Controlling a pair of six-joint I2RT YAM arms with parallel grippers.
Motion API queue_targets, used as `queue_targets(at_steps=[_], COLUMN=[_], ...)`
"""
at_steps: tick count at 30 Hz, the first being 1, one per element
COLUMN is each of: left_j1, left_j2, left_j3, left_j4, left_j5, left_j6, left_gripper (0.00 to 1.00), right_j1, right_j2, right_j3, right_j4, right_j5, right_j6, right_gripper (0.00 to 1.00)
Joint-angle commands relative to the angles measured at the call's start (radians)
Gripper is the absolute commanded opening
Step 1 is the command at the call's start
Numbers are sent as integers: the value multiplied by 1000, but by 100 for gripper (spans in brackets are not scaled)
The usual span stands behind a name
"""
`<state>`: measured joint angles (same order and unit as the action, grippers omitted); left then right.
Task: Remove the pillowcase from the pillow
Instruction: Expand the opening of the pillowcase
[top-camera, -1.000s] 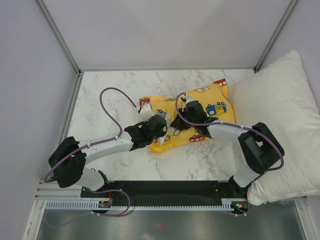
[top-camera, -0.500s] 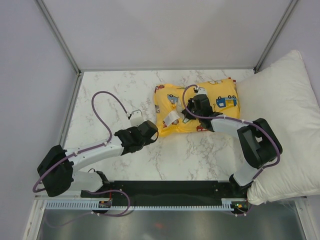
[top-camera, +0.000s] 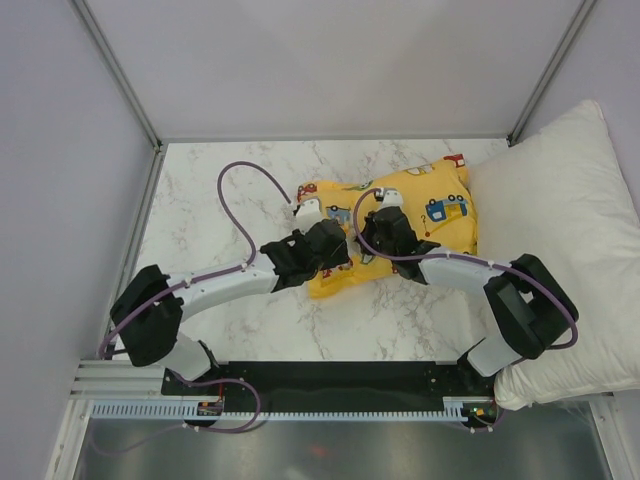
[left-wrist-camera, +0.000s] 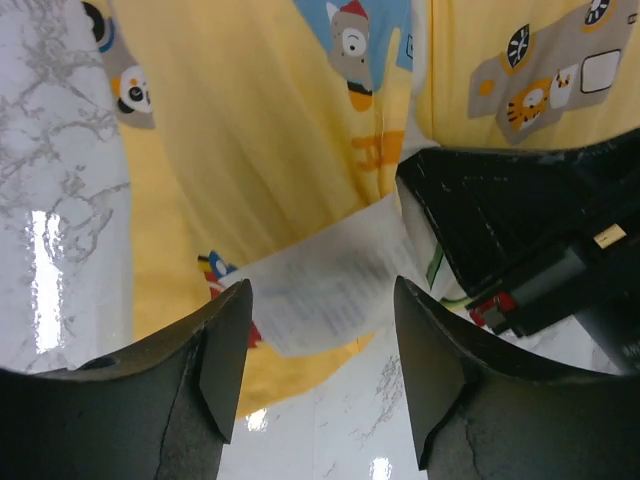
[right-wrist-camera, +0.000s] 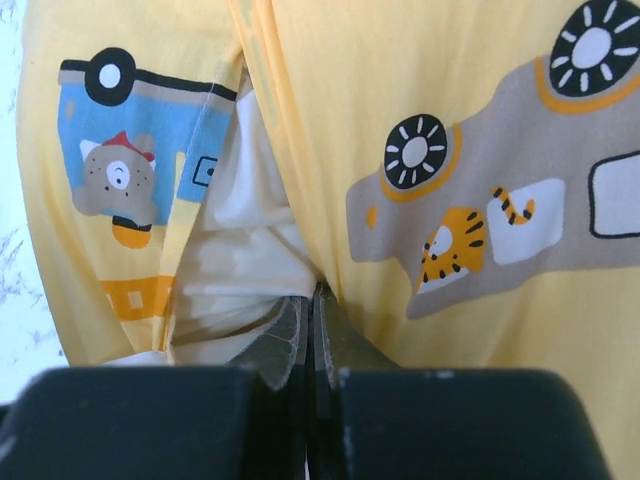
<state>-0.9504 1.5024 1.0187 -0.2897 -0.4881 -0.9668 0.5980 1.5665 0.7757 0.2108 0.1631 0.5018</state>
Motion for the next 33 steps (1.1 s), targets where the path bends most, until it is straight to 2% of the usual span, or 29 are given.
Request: queue_targets(at_steps=[1, 6, 10, 11, 15, 19, 26, 33], left_j1=[5, 10, 27, 35, 108, 154, 275, 354], left_j2=[77, 159, 189, 191, 182, 191, 214, 231], left_j3=[40, 27, 1, -17, -58, -32, 3, 40], left_j4=[63, 90, 89, 86, 101, 106, 84, 95], left_j5=[40, 95, 65, 60, 59, 54, 45, 52], left_j6=[-16, -64, -69, -67, -55, 42, 122, 223], left_gripper=[66, 68, 48, 46, 46, 48, 50, 54], right_j1=[23, 51, 63, 72, 106, 172, 322, 376], right_j2=[-36, -91, -146, -164, -197, -186, -74, 49], right_j3=[-58, -82, -101, -101, -96, -73, 5, 108], right_j4=[-142, -154, -169, -175, -195, -192, -154, -126], right_j5=[131, 145, 142, 142, 127, 107, 112, 99], right_j6=[21, 32, 38, 38, 47, 78, 135, 164], right_gripper=[0, 0, 0, 0, 0, 0, 0, 0])
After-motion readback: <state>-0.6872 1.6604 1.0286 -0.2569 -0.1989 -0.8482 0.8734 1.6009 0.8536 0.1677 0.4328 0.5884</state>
